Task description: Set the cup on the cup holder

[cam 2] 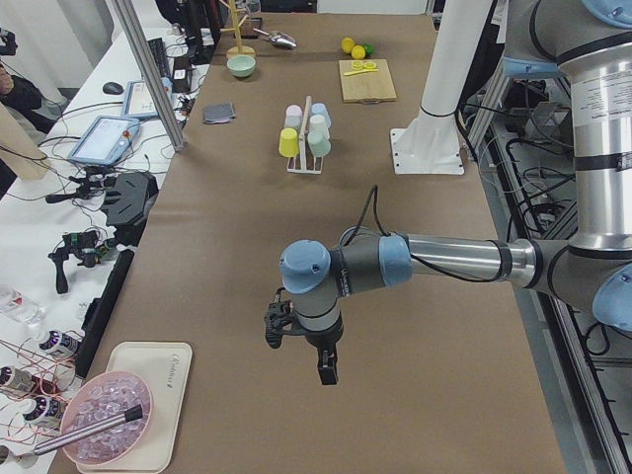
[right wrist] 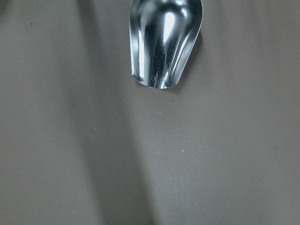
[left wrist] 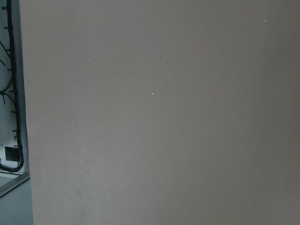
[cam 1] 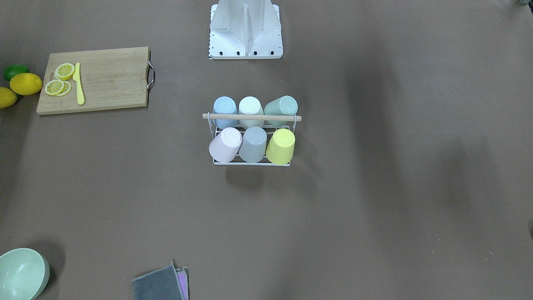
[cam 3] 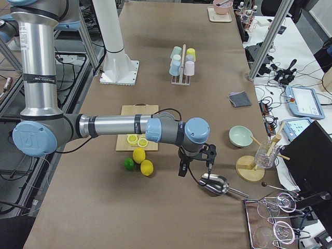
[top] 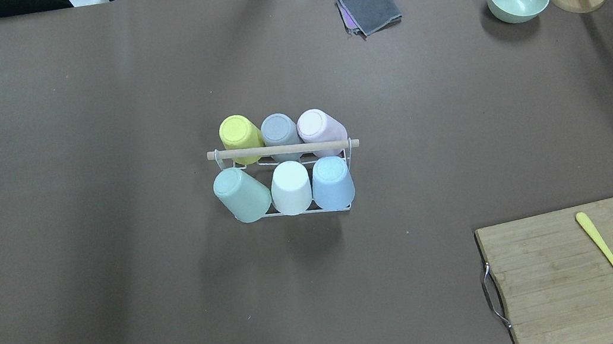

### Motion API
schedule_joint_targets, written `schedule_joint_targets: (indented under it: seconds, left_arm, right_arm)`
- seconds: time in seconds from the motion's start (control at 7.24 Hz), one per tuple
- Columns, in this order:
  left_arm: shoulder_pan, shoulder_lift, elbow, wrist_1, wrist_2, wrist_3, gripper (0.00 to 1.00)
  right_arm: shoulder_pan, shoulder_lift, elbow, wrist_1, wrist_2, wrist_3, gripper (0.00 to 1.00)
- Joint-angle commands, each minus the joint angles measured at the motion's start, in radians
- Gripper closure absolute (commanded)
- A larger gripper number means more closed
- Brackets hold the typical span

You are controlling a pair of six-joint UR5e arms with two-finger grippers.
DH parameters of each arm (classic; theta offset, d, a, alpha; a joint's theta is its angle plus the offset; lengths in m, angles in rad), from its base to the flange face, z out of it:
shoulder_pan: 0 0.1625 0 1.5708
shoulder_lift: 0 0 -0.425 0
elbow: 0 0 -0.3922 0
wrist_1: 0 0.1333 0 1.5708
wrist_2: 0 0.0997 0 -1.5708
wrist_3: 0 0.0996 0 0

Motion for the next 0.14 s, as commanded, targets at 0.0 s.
schedule_joint_targets:
  seconds: [0.0]
  left_arm:
    - [0.001, -0.006, 0.098, -0.139, -0.038, 0.010, 0.02]
  right_arm:
    - [0.000, 0.000, 0.002, 0.000, 0.003, 0.000, 0.00]
